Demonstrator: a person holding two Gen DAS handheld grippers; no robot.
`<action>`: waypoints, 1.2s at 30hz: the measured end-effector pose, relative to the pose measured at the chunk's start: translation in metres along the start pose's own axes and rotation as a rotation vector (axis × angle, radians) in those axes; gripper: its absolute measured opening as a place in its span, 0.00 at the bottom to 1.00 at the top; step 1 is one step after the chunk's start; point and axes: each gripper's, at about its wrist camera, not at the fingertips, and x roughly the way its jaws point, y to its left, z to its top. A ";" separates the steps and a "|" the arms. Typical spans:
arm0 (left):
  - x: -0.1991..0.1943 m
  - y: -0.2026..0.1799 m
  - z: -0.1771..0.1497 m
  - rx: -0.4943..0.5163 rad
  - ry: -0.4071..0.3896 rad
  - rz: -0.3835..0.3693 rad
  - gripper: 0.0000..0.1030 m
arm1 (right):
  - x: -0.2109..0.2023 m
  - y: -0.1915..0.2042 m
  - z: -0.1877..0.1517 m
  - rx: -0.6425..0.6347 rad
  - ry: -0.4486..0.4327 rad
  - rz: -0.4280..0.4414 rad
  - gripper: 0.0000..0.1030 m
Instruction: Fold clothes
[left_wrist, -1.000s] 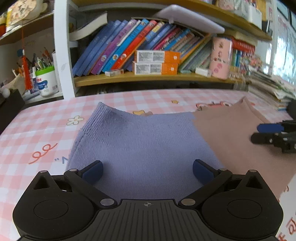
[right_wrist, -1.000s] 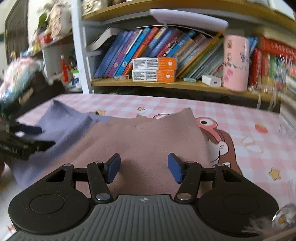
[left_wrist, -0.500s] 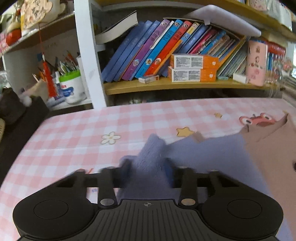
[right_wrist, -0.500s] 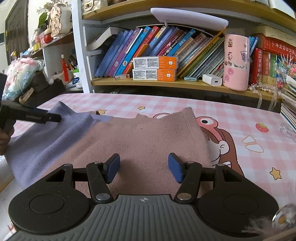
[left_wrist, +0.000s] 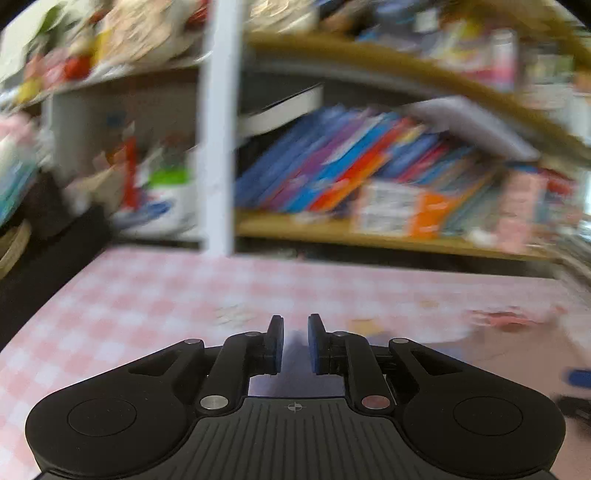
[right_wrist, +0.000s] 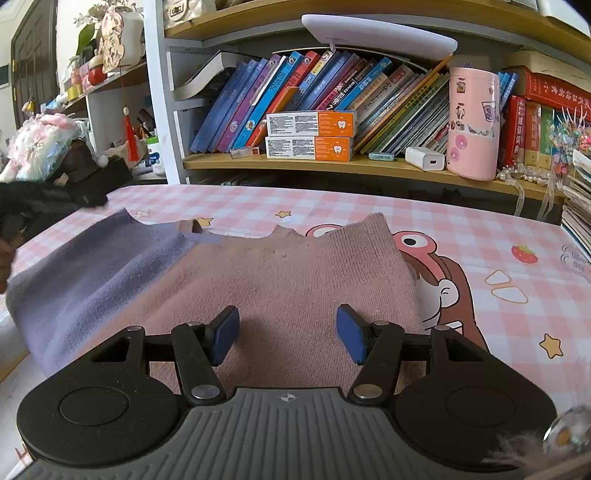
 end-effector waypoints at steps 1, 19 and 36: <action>-0.006 -0.008 -0.004 0.026 0.007 -0.059 0.15 | 0.000 0.001 0.000 -0.004 0.000 -0.003 0.55; -0.029 -0.029 -0.059 0.046 0.142 -0.138 0.31 | 0.013 -0.064 0.042 0.041 0.003 -0.138 0.49; -0.031 -0.026 -0.064 0.046 0.128 -0.144 0.32 | 0.022 -0.082 0.026 0.107 0.025 -0.127 0.26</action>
